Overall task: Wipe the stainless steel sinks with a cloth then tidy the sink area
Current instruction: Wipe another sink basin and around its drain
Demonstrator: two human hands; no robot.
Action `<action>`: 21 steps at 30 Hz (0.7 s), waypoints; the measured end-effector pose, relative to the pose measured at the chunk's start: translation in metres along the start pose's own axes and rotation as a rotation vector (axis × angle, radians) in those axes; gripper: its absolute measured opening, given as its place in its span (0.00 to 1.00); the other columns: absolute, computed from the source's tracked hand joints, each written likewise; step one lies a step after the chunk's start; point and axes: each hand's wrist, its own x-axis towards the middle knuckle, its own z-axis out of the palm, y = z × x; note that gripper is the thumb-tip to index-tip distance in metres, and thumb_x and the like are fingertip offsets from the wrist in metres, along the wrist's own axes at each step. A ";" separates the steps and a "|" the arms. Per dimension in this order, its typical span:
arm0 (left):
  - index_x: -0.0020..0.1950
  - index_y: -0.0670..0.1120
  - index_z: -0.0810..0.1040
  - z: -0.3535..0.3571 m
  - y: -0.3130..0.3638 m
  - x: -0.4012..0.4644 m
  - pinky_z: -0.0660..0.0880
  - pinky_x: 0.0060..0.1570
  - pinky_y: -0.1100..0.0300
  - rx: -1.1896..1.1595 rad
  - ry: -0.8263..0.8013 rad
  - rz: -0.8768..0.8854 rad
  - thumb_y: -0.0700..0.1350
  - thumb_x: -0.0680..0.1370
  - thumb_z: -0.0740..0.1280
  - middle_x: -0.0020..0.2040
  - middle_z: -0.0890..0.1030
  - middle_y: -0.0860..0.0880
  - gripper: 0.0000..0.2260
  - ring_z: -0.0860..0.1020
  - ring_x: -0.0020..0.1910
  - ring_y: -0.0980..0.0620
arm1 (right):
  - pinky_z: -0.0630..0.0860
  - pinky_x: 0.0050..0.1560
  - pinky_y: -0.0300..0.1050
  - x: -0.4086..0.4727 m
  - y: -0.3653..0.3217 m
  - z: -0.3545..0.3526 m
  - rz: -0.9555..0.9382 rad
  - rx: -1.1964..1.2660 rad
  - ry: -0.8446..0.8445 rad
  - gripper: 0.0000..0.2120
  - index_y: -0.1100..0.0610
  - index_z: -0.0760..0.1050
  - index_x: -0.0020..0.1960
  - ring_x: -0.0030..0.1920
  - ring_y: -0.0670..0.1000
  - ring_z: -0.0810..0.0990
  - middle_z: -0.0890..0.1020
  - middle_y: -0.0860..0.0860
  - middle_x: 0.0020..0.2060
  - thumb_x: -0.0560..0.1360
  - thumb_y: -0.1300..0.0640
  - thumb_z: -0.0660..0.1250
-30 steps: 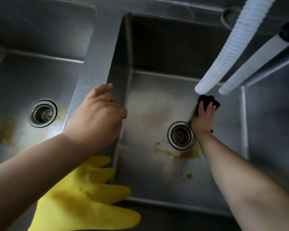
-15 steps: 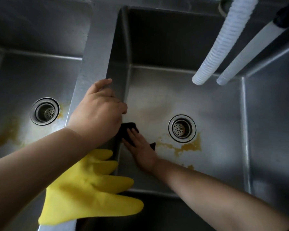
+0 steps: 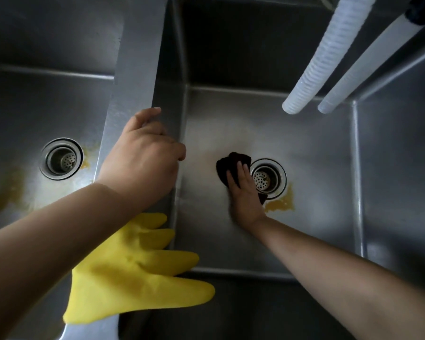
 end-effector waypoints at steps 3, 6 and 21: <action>0.39 0.48 0.83 0.000 0.000 -0.001 0.54 0.71 0.52 -0.002 -0.006 -0.003 0.39 0.67 0.69 0.34 0.83 0.50 0.05 0.79 0.46 0.45 | 0.36 0.73 0.46 -0.002 -0.029 0.018 -0.067 0.040 -0.074 0.30 0.55 0.48 0.76 0.73 0.58 0.34 0.38 0.56 0.73 0.77 0.68 0.54; 0.39 0.48 0.83 0.000 0.000 0.000 0.54 0.71 0.52 0.005 -0.008 -0.008 0.40 0.67 0.69 0.34 0.82 0.50 0.05 0.79 0.46 0.45 | 0.35 0.72 0.45 -0.016 -0.059 0.039 -0.227 0.088 -0.231 0.23 0.56 0.50 0.76 0.75 0.60 0.38 0.42 0.58 0.74 0.82 0.61 0.52; 0.40 0.46 0.84 -0.006 0.003 -0.001 0.55 0.70 0.49 0.018 -0.016 0.015 0.39 0.70 0.66 0.35 0.83 0.47 0.06 0.80 0.46 0.42 | 0.30 0.67 0.36 -0.091 0.094 -0.044 0.076 -0.160 -0.182 0.33 0.53 0.42 0.76 0.76 0.57 0.39 0.31 0.50 0.70 0.78 0.71 0.53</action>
